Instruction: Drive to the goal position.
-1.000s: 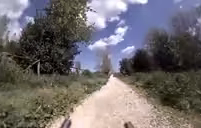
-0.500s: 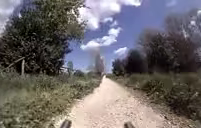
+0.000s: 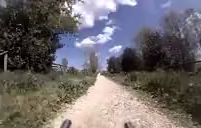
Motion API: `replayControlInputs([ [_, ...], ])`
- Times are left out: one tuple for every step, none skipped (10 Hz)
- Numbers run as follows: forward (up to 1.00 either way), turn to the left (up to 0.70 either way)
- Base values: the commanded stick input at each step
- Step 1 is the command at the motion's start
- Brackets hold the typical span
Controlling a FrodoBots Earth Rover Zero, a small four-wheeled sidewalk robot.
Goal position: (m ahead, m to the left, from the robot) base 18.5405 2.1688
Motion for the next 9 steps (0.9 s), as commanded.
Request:
replayControlInputs([
  [0.85, 0.00],
  [0.85, -0.29],
  [0.85, 0.00],
  [0.85, 0.00],
  [0.85, -0.09],
  [0.85, 0.00],
  [0.85, 0.00],
  [0.85, 0.00],
  [0.85, 0.00],
])
